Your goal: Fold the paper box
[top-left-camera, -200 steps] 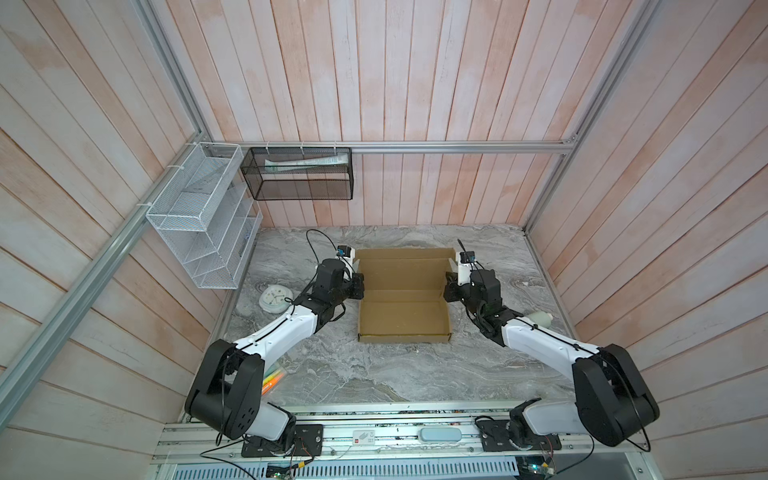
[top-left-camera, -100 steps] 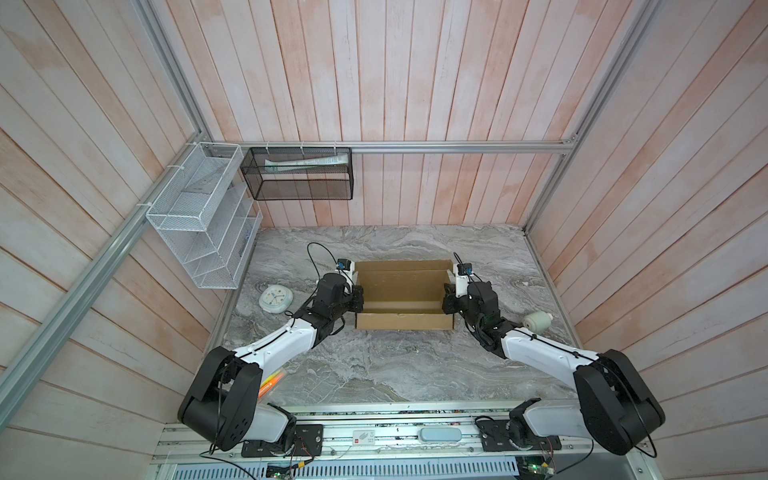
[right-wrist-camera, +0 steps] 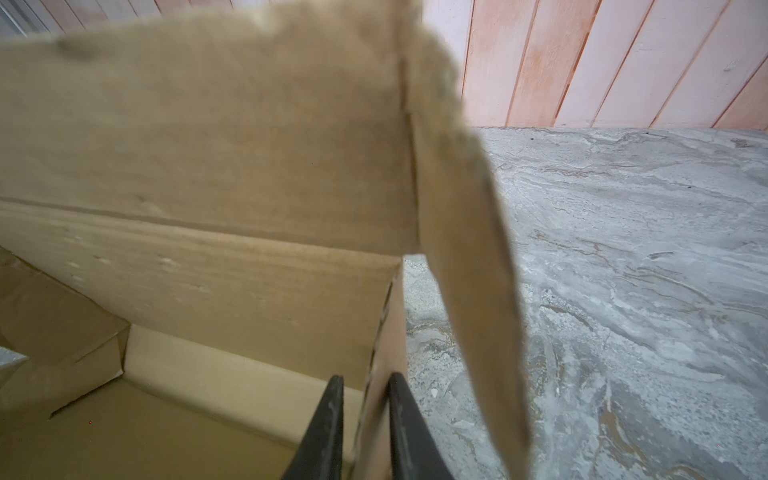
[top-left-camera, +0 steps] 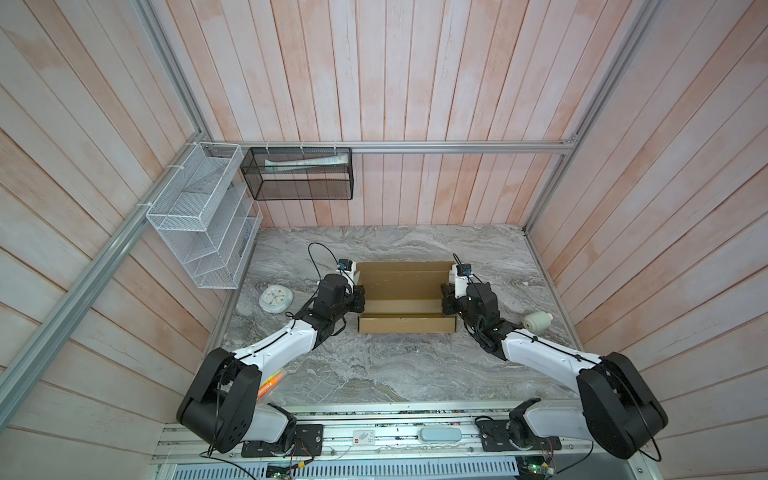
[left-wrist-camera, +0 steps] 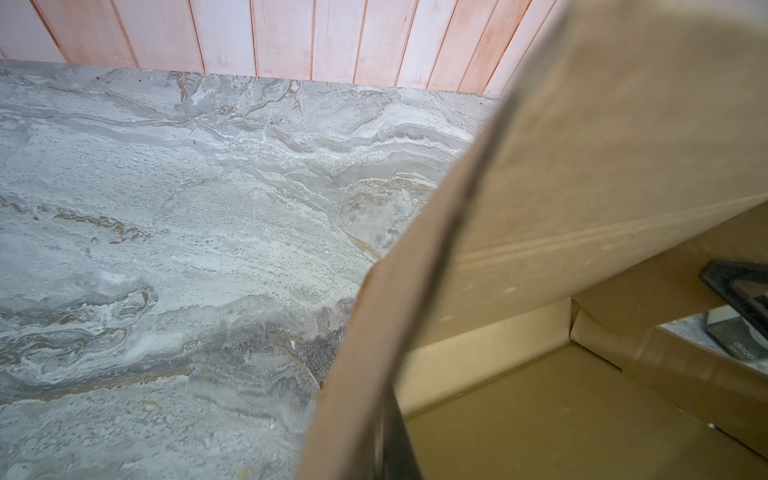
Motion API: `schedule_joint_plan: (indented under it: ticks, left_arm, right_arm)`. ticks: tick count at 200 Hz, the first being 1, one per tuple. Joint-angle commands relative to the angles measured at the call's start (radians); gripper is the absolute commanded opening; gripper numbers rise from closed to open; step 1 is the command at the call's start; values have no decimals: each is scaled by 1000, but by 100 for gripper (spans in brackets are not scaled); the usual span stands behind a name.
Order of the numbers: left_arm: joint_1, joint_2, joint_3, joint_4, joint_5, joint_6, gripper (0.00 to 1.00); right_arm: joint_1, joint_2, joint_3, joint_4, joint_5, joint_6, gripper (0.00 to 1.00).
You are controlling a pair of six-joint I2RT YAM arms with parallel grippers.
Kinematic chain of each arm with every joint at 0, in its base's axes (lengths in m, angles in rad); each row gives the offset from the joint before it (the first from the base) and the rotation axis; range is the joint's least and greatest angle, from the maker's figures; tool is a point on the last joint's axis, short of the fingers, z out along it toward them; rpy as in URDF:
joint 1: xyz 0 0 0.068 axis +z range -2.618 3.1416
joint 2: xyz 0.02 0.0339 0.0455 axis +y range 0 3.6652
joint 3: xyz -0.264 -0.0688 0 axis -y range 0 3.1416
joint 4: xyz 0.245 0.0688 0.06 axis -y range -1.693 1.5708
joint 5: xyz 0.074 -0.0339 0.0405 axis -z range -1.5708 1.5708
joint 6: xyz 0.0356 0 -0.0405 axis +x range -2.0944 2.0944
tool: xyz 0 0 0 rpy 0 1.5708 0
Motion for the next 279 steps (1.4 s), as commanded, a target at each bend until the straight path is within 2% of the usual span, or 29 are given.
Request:
schedule_joint_plan:
  ticks: [1, 180, 241, 279]
  left_arm:
    - [-10, -18, -22, 36, 15, 8, 0]
    - [-12, -11, -25, 50, -2, 11, 0]
    - [-12, -8, -28, 49, -7, 14, 0]
    - [-12, -9, -28, 47, -11, 18, 0]
  right_arm:
    - [10, -21, 15, -24, -9, 0, 25]
    - [11, -64, 14, -65, 34, -4, 58]
    - [10, -159, 2, -114, 80, -66, 66]
    - [10, -238, 15, -190, 79, -101, 67]
